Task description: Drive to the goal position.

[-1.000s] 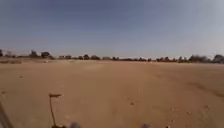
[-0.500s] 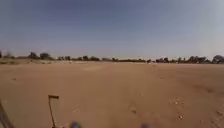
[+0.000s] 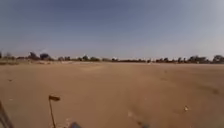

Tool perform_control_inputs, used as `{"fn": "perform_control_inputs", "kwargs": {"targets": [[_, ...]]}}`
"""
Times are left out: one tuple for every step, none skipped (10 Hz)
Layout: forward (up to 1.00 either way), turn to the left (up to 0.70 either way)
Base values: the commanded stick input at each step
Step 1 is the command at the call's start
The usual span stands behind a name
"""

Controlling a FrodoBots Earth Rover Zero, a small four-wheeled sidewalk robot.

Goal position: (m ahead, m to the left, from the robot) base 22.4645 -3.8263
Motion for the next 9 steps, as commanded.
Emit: {"fn": "perform_control_inputs", "kwargs": {"targets": [[0.5, 0.0], [0.5, 0.0], [0.5, 0.0], [0.5, 0.0], [0.5, 0.0], [0.5, 0.0], [0.5, 0.0], [0.5, 0.0], [0.5, 0.0]]}}
